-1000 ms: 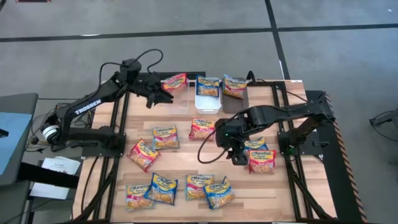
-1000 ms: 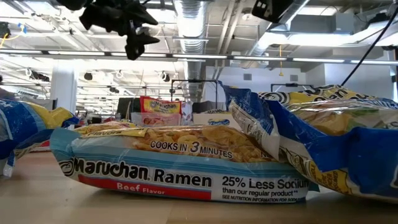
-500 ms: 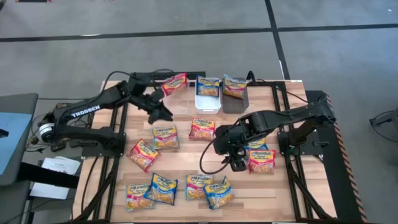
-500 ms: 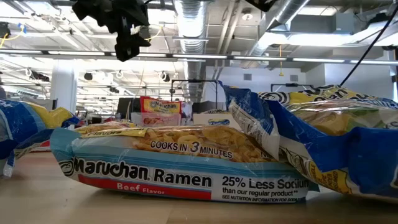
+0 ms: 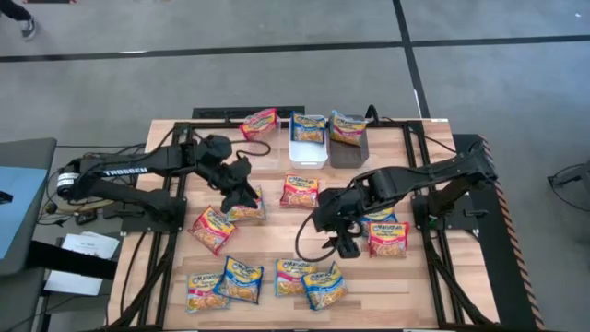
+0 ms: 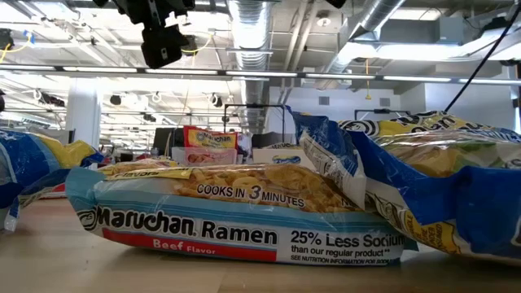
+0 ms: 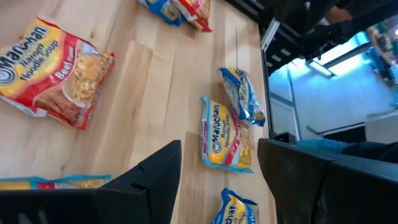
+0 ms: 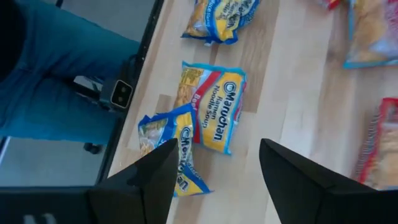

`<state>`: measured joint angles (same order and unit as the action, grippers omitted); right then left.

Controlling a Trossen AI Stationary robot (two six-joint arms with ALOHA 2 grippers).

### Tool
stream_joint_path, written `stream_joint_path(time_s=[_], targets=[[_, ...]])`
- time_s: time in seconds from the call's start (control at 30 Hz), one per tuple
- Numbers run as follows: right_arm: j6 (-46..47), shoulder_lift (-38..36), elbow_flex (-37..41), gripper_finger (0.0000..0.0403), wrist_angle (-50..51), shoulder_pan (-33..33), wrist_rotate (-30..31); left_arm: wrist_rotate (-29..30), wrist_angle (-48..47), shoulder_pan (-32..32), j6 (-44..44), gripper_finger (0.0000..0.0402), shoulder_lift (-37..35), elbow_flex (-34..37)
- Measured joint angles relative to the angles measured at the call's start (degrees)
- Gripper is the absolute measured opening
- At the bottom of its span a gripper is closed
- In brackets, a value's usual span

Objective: Sort Maruchan noodles
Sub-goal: Put the blue noodle pack into the white bin

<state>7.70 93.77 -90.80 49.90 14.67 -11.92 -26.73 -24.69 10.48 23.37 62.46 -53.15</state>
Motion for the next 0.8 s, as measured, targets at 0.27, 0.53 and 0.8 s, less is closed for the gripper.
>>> stream_joint_path(time_s=[0.27,0.53,0.8], targets=[[4.72,7.55,0.11,0.0249,-0.34,3.17,-0.63,6.2,-0.28,-7.44,3.24,0.0199,0.0,0.0],[7.94,14.14,0.1,0.0249,-2.41,5.38,-6.16,12.04,-0.28,-11.77,5.82,0.0199,0.0,0.0],[9.48,17.63,0.08,0.0249,-2.54,6.37,-6.1,15.77,-0.28,-13.8,7.15,0.0199,0.0,0.0]])
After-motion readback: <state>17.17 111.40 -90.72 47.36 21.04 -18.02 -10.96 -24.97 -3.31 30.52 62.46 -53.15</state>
